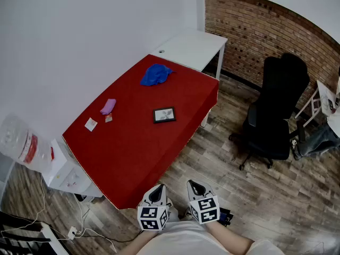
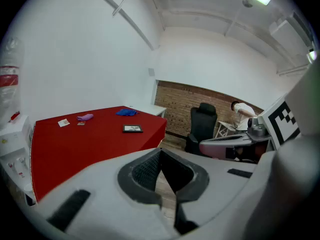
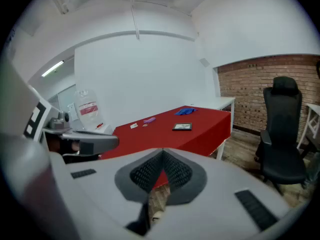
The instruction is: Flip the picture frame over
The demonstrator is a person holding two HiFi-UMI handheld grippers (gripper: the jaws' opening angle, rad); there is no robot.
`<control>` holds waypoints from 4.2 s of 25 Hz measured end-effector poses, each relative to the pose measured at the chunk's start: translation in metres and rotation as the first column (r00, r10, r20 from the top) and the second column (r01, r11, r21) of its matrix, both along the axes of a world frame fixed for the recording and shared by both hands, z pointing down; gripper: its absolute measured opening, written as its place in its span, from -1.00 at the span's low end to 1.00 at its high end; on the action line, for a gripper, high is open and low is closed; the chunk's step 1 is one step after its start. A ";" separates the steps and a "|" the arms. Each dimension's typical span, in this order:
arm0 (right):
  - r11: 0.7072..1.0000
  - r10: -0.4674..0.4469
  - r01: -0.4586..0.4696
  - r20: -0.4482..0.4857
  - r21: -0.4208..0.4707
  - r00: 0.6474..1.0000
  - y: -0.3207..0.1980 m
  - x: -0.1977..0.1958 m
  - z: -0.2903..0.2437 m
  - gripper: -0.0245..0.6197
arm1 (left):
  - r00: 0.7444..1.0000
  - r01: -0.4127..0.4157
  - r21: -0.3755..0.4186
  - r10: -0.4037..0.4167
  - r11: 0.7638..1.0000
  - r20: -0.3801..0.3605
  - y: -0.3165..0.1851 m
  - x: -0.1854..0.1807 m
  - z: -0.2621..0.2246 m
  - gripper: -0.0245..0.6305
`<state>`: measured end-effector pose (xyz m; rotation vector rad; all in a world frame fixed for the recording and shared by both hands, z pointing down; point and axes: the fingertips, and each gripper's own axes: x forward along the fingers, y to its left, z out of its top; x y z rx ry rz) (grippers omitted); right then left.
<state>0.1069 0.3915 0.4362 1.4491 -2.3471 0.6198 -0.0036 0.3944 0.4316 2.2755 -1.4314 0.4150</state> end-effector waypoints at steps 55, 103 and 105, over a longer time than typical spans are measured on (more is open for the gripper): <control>0.999 -0.038 0.038 -0.081 -0.009 0.996 -0.355 -0.037 0.004 -0.91 | 0.996 0.058 -0.041 -0.061 0.997 -0.060 -0.357 -0.049 0.017 -0.91; 0.958 0.021 -0.062 -0.147 -0.279 0.989 -0.489 -0.162 0.190 -0.51 | 0.995 0.102 -0.202 -0.105 0.974 -0.004 -0.434 -0.134 0.152 -0.91; 0.952 0.016 -0.064 -0.159 -0.299 0.987 -0.488 -0.166 0.197 -0.46 | 0.994 0.107 -0.203 -0.112 0.973 -0.015 -0.436 -0.133 0.152 -0.91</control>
